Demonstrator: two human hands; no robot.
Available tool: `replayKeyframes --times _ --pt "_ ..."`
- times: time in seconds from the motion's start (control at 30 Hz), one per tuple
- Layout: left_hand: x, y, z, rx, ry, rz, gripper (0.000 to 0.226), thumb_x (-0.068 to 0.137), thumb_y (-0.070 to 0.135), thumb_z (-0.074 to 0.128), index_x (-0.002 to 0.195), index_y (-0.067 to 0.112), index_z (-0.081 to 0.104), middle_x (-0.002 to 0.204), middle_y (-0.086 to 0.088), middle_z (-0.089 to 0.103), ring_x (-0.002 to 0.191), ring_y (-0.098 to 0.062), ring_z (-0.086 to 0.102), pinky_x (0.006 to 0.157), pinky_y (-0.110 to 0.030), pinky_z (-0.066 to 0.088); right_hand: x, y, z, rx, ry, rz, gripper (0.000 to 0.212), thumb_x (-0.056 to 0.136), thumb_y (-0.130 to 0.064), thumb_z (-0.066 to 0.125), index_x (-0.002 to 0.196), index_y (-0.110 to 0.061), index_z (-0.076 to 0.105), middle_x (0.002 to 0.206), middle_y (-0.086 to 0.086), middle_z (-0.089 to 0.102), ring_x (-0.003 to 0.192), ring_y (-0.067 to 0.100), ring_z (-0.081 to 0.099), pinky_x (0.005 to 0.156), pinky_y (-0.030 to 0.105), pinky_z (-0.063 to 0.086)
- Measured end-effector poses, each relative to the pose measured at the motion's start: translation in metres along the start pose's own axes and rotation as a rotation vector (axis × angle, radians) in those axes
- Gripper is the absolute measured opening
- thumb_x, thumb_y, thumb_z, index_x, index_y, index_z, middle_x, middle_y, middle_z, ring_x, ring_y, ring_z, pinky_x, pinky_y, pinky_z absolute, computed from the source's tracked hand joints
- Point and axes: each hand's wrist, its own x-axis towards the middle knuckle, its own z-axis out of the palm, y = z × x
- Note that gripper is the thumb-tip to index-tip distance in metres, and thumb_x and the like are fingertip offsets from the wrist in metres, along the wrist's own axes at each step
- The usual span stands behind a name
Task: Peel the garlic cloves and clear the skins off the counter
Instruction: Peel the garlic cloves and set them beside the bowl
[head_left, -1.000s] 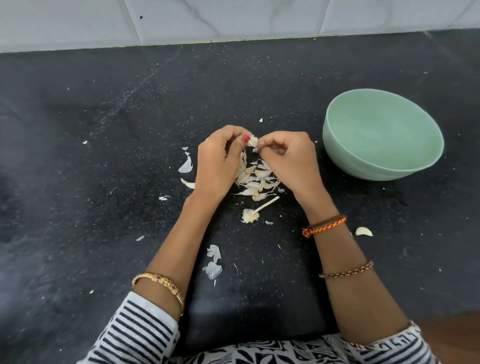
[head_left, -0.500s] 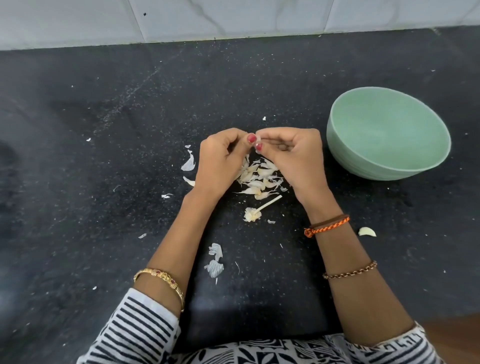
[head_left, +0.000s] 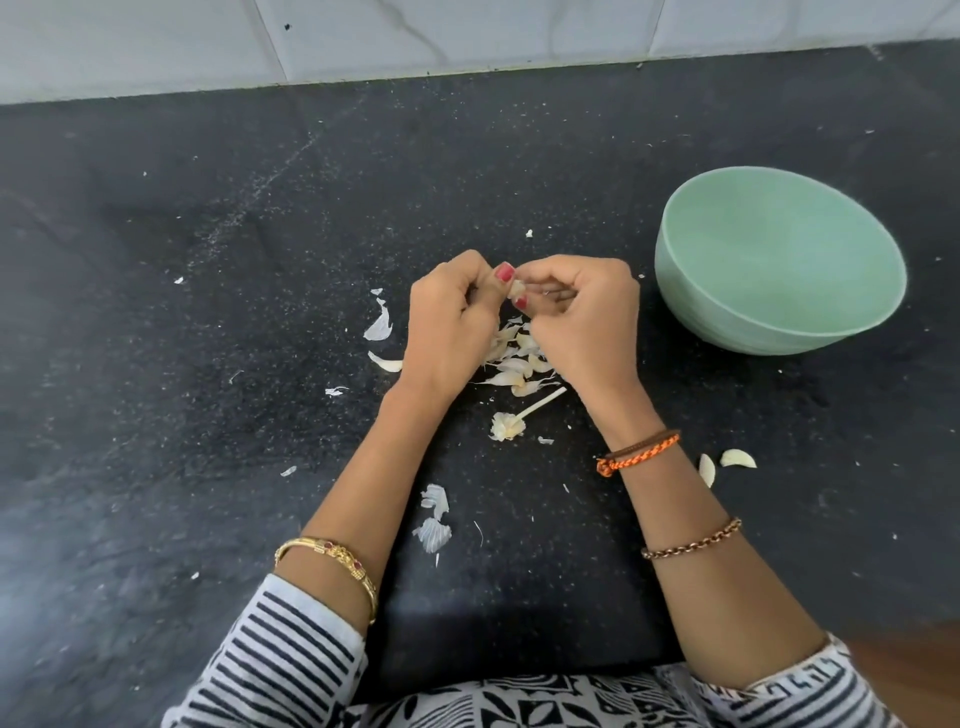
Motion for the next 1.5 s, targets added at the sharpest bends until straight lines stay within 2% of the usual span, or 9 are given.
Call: replayKeyframes --times 0.3,0.5,0.63,0.73,0.83,0.93,1.13,1.3,1.5 --pt "0.001 0.0 0.008 -0.216 0.115 -0.096 0.039 0.094 0.014 0.052 0.062 -0.008 0.051 0.04 0.016 0.037 0.042 -0.001 0.031 0.048 -0.014 0.027 -0.003 0.0 0.007 0.003 0.054 -0.11 0.017 0.07 0.009 0.061 0.077 -0.005 0.067 0.07 -0.009 0.059 0.066 -0.001 0.057 0.062 0.013 0.047" --pt "-0.001 0.008 0.011 -0.371 0.139 -0.186 0.044 0.093 0.018 0.054 0.05 0.015 0.045 0.047 0.003 0.037 0.045 -0.004 0.03 0.047 -0.02 0.028 -0.002 0.001 0.008 -0.056 0.127 -0.195 0.017 0.07 0.01 0.056 0.07 -0.006 0.062 0.066 0.005 0.059 0.064 0.021 0.055 0.056 0.034 0.046" --pt "-0.001 0.015 0.01 -0.465 0.151 -0.297 0.047 0.093 0.011 0.054 0.048 0.011 0.041 0.041 0.008 0.03 0.04 -0.003 0.025 0.04 -0.017 0.024 -0.002 0.002 0.012 -0.205 0.243 -0.319 0.018 0.071 0.01 0.051 0.064 -0.004 0.058 0.06 0.004 0.047 0.061 0.019 0.04 0.055 0.017 0.028" --pt "-0.001 0.021 0.01 -0.536 0.136 -0.411 0.043 0.093 0.01 0.051 0.051 0.009 0.043 0.037 0.011 0.029 0.036 -0.003 0.024 0.037 -0.016 0.021 0.0 0.005 0.01 -0.151 0.23 -0.294 0.02 0.072 0.012 0.054 0.065 -0.005 0.061 0.062 0.003 0.052 0.061 0.018 0.045 0.057 0.013 0.034" --pt "0.0 0.015 0.004 -0.381 0.135 -0.253 0.04 0.094 0.016 0.052 0.056 0.007 0.048 0.044 0.009 0.039 0.044 -0.004 0.031 0.044 -0.016 0.029 0.0 -0.001 0.006 0.082 0.088 -0.131 0.011 0.078 0.004 0.064 0.079 -0.006 0.067 0.073 -0.002 0.064 0.07 0.01 0.062 0.064 0.017 0.049" --pt "0.0 0.007 -0.002 -0.21 0.128 -0.062 0.025 0.093 0.021 0.054 0.069 0.015 0.06 0.063 0.002 0.057 0.061 -0.011 0.049 0.059 -0.024 0.043 0.003 -0.006 0.003 0.18 0.042 0.009 0.009 0.082 -0.004 0.066 0.085 -0.012 0.069 0.076 -0.011 0.065 0.071 -0.001 0.062 0.067 0.014 0.049" --pt "-0.001 0.004 -0.004 -0.168 0.037 0.036 0.006 0.089 0.024 0.055 0.087 0.02 0.059 0.075 0.0 0.062 0.068 -0.011 0.054 0.066 -0.026 0.048 0.006 -0.006 -0.006 0.224 -0.053 0.106 0.013 0.079 -0.008 0.073 0.085 -0.018 0.066 0.072 -0.009 0.067 0.069 0.001 0.066 0.068 0.02 0.054" --pt "0.001 0.006 -0.006 -0.249 0.056 -0.092 0.02 0.092 0.021 0.054 0.075 0.011 0.059 0.063 -0.002 0.053 0.057 -0.005 0.042 0.055 -0.019 0.037 0.007 -0.007 -0.01 0.184 -0.086 0.043 0.023 0.08 -0.001 0.069 0.084 -0.024 0.068 0.076 -0.01 0.068 0.073 0.005 0.068 0.071 0.023 0.056" --pt "0.003 0.005 -0.012 -0.099 0.0 -0.033 0.03 0.096 0.018 0.042 0.067 0.024 0.044 0.06 0.012 0.039 0.053 0.001 0.036 0.054 -0.012 0.031 0.003 -0.006 -0.005 0.062 -0.065 -0.197 0.014 0.082 -0.005 0.065 0.094 -0.006 0.073 0.079 -0.003 0.07 0.073 0.005 0.065 0.065 0.01 0.049"
